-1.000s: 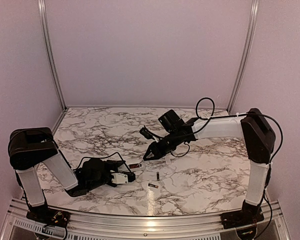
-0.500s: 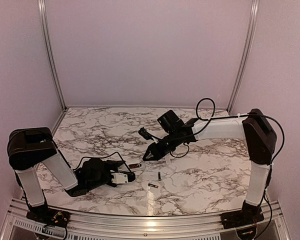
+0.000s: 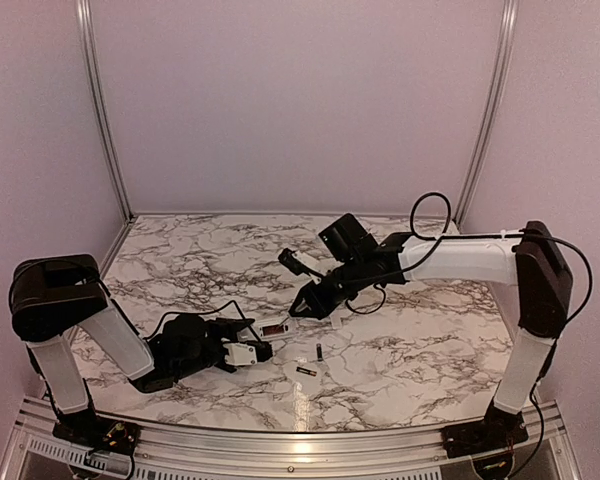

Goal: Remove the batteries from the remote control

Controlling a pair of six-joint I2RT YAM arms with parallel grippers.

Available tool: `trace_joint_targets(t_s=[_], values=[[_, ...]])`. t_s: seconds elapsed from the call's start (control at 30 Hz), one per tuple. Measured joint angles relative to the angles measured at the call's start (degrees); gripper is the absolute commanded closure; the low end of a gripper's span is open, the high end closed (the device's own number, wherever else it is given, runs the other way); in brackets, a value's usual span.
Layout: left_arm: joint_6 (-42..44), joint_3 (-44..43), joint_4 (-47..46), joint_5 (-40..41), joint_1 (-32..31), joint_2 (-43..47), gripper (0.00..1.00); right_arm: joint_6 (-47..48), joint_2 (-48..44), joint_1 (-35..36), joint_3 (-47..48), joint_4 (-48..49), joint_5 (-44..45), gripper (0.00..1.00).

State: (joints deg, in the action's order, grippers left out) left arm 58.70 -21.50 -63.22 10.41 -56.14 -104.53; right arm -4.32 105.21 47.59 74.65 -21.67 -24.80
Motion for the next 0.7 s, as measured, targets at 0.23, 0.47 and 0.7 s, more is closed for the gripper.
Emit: trace_joint_targets(t_s=[0.23,0.47,0.7], values=[[-1.11,-0.24,-1.57,-0.17,-0.04,0.35,1.0,0.09,-6.19,-0.02,-0.85,-0.24,2.12,1.0],[-2.14,-0.26,-1.49,-0.48,-0.39,0.44,1.0,-0.15,-9.6,-0.11,-2.56,0.2,5.09,1.0],[-2.56,-0.17,-5.49,0.7,-0.39,0.42,1.0,-1.81,-14.95,-0.42,-6.67,1.49,9.94,1.0]])
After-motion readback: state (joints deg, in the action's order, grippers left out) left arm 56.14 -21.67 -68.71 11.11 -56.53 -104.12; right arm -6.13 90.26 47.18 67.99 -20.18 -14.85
